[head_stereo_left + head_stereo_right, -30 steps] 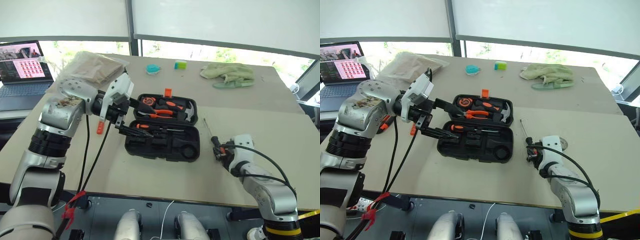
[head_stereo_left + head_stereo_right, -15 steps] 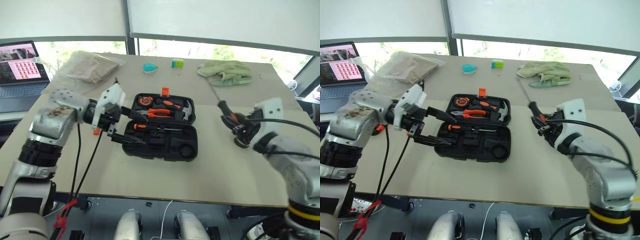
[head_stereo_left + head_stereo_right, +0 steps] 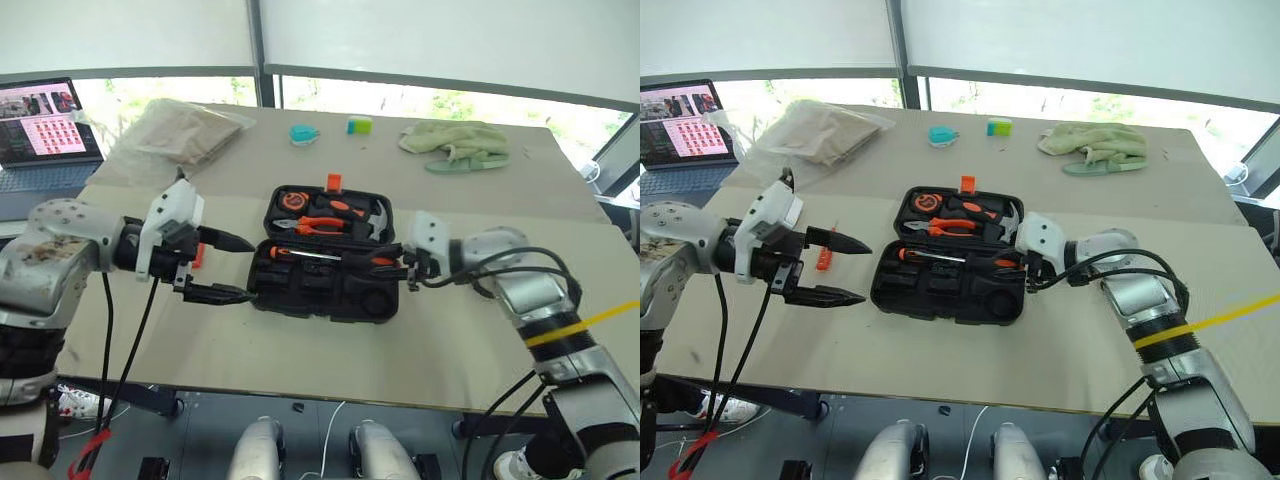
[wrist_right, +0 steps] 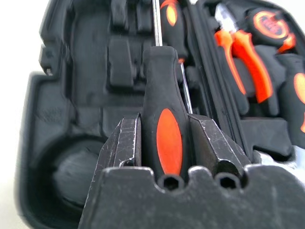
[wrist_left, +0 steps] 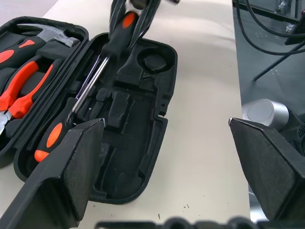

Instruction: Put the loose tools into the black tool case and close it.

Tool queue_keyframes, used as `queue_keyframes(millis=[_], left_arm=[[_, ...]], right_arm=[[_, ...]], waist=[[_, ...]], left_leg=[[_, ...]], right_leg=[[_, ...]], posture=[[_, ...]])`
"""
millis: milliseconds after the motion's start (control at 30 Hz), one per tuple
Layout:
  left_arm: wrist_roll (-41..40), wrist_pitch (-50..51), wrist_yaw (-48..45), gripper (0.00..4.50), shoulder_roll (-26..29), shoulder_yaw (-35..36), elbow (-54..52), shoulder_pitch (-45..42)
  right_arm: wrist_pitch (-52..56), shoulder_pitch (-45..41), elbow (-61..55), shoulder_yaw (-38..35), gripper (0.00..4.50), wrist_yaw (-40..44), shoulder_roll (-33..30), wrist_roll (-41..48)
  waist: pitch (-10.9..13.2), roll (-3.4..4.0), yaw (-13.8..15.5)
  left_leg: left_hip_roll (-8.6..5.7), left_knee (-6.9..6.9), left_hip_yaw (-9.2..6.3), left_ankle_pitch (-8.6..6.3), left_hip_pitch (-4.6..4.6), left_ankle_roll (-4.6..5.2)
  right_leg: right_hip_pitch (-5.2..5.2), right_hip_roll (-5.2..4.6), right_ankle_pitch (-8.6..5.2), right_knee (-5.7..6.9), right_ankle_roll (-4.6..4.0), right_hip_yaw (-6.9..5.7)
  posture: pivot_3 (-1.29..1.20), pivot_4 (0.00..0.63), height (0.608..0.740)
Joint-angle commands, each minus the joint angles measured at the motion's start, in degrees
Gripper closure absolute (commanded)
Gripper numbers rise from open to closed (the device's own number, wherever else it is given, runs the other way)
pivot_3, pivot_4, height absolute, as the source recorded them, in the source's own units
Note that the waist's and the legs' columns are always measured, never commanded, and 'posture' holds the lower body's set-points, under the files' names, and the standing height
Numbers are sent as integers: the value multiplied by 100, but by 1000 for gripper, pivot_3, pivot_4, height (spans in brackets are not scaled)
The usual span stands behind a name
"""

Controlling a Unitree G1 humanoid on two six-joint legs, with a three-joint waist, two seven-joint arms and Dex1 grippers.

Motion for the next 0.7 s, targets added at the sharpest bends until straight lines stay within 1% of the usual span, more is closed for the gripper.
queue_keyframes(millis=[33, 200, 300, 400, 467, 500, 533, 700], left_arm=[[-126, 60, 143, 0, 121, 221, -226, 16], [-218, 90, 261, 0, 155, 248, -310, 51], [-214, 94, 300, 0, 137, 210, -308, 10], [-168, 56, 338, 0, 76, 126, -224, -96], [-144, 26, 353, 0, 31, 77, -171, -159], [-127, 4, 355, 0, 8, 49, -140, -188], [-112, -17, 352, 0, -10, 23, -109, -213], [-27, -140, 309, 0, -65, -90, 96, -345]], right_arm=[[-507, -342, 536, -26, 3426, 98, 149, -273], [-760, -471, 961, -27, 3426, 184, 271, -493], [-654, -449, 933, -21, 3426, 211, 361, -522], [-393, -483, 1029, -42, 3426, 25, 487, -610], [-290, -453, 991, -65, 2413, 28, 507, -625], [-159, -386, 835, -91, 2267, 122, 488, -539], [-71, -328, 681, -137, 1929, 156, 484, -463], [1101, -287, -190, -561, 168, 158, 613, 167]], waist=[[0, 0, -12], [1, -1, -12], [1, -1, -17], [1, -1, -22], [1, 0, -21], [1, 0, -20], [1, 0, -20], [2, 0, -17]], left_leg=[[1, 0, 0, 0, 1, 0], [1, -1, 1, 1, 4, -2], [1, -1, 2, 1, 4, -3], [2, -1, 2, 1, 9, -3], [2, -1, 2, 1, 10, -3], [1, -1, 2, 1, 11, -3], [1, -1, 2, 1, 11, -3], [2, -1, 2, 1, 11, -4]], right_leg=[[0, 0, 0, 1, 0, 0], [-1, 1, 0, 11, -2, 0], [-2, 1, -1, 14, -2, 0], [-2, 1, -2, 23, -5, 0], [-2, 2, -3, 27, -6, 0], [-2, 2, -3, 27, -6, 0], [-2, 2, -3, 27, -6, 0], [-2, 2, -3, 29, -6, 0]], posture=[[0, 150, 740], [0, 150, 740], [0, 150, 740], [0, 150, 740], [0, 150, 740], [0, 150, 740], [0, 150, 740], [0, 150, 740]])
